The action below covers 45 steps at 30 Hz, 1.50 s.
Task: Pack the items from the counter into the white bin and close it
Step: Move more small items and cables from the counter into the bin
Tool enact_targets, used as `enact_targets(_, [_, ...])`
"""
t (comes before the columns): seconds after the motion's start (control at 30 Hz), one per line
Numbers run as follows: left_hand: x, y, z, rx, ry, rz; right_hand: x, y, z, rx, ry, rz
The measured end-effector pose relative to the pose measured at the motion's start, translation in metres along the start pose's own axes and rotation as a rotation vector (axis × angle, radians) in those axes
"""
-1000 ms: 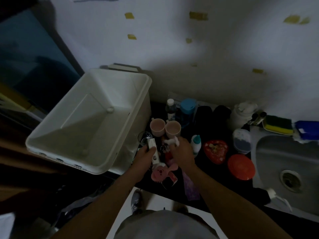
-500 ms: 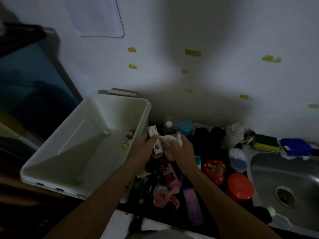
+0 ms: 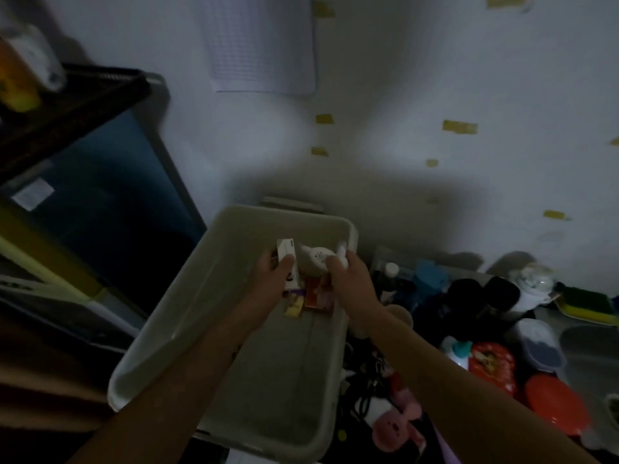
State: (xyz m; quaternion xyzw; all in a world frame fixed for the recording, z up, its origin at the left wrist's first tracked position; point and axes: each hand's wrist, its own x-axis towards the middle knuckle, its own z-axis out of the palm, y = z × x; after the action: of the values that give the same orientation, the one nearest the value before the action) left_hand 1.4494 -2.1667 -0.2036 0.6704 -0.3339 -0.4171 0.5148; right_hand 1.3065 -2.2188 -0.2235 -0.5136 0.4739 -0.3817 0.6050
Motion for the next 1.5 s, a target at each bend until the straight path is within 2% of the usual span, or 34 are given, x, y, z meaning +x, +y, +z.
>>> enact_targets(0.2, [0.053,-0.028,-0.047,0.027,-0.043,-0.145,0.03,0.009,0.064,-0.013,0.09,0.095])
enact_targets(0.37, [0.097,-0.073,-0.064,0.122,-0.109,-0.184,0.051,0.041,0.096,0.06,0.19,0.318])
enact_targets(0.47, [0.124,-0.106,-0.062,0.188,-0.156,-0.225,0.065,0.065,0.107,0.158,0.314,0.426])
enact_targets(0.63, [0.151,-0.146,-0.056,0.277,-0.087,-0.224,0.077,0.099,0.112,0.112,0.39,0.401])
enact_targets(0.83, [0.171,-0.181,-0.039,0.228,-0.065,-0.314,0.088,0.131,0.117,0.192,0.45,0.543])
enact_targets(1.0, [0.172,-0.195,-0.026,0.259,-0.097,-0.337,0.097,0.153,0.117,0.131,0.479,0.583])
enact_targets(1.23, [0.169,-0.202,-0.017,0.522,-0.058,-0.196,0.102,0.177,0.109,0.056,0.559,0.558])
enact_targets(1.33, [0.17,-0.206,-0.023,0.679,-0.065,-0.159,0.1,0.177,0.11,0.008,0.525,0.559])
enact_targets(1.5, [0.172,-0.204,-0.028,0.597,-0.075,-0.201,0.089,0.167,0.114,0.021,0.469,0.563])
